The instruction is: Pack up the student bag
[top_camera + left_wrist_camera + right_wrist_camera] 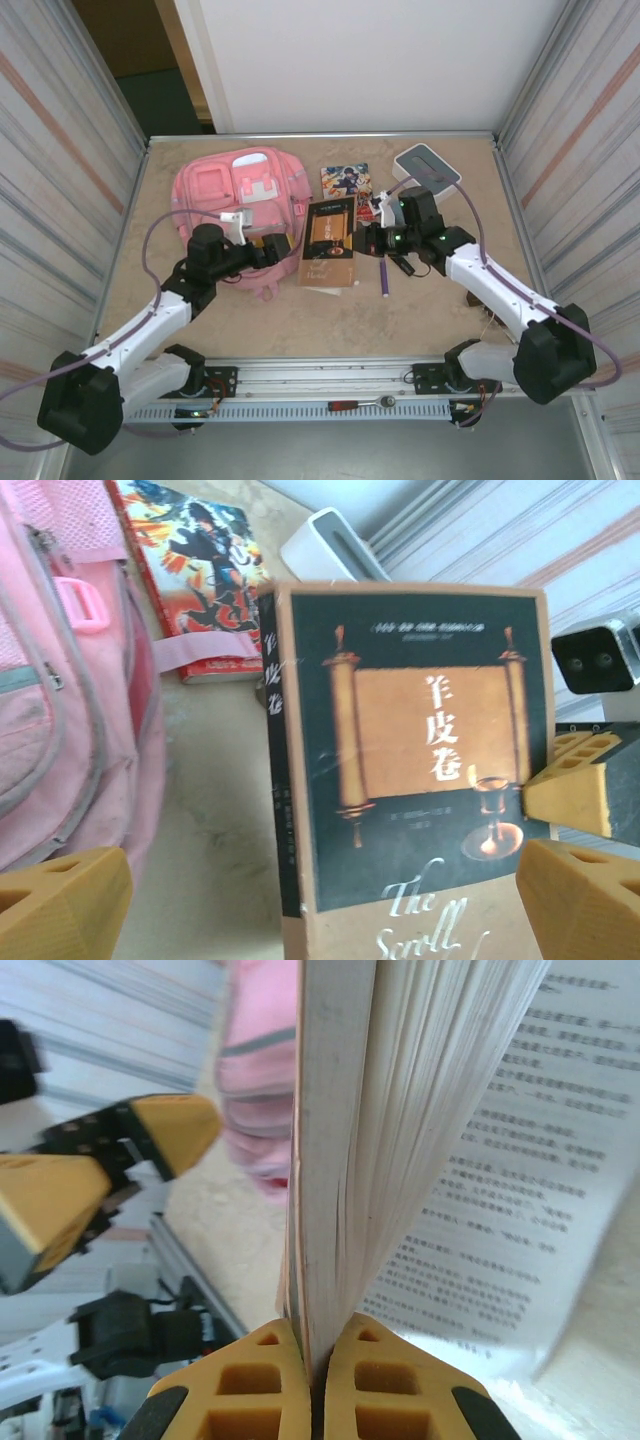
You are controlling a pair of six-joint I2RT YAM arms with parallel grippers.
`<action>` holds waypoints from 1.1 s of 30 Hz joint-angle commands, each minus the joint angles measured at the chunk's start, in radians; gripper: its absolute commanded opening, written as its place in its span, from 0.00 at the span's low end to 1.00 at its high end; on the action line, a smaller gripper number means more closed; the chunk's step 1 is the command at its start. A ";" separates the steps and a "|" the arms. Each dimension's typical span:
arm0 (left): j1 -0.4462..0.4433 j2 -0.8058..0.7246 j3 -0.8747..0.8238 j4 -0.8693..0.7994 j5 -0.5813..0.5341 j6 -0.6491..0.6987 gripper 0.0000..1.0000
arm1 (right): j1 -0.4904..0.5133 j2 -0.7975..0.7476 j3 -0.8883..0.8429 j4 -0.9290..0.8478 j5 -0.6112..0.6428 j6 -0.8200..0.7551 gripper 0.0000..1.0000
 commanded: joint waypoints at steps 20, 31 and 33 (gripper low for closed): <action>0.002 0.015 0.011 0.297 0.269 -0.217 0.21 | -0.013 0.079 0.068 0.284 -0.202 0.090 0.00; 0.032 0.026 0.165 0.296 0.302 -0.231 0.00 | -0.062 0.182 0.149 0.338 -0.283 0.140 0.79; 0.034 0.053 0.175 0.365 0.322 -0.274 0.00 | -0.065 0.188 0.150 0.367 -0.288 0.152 0.85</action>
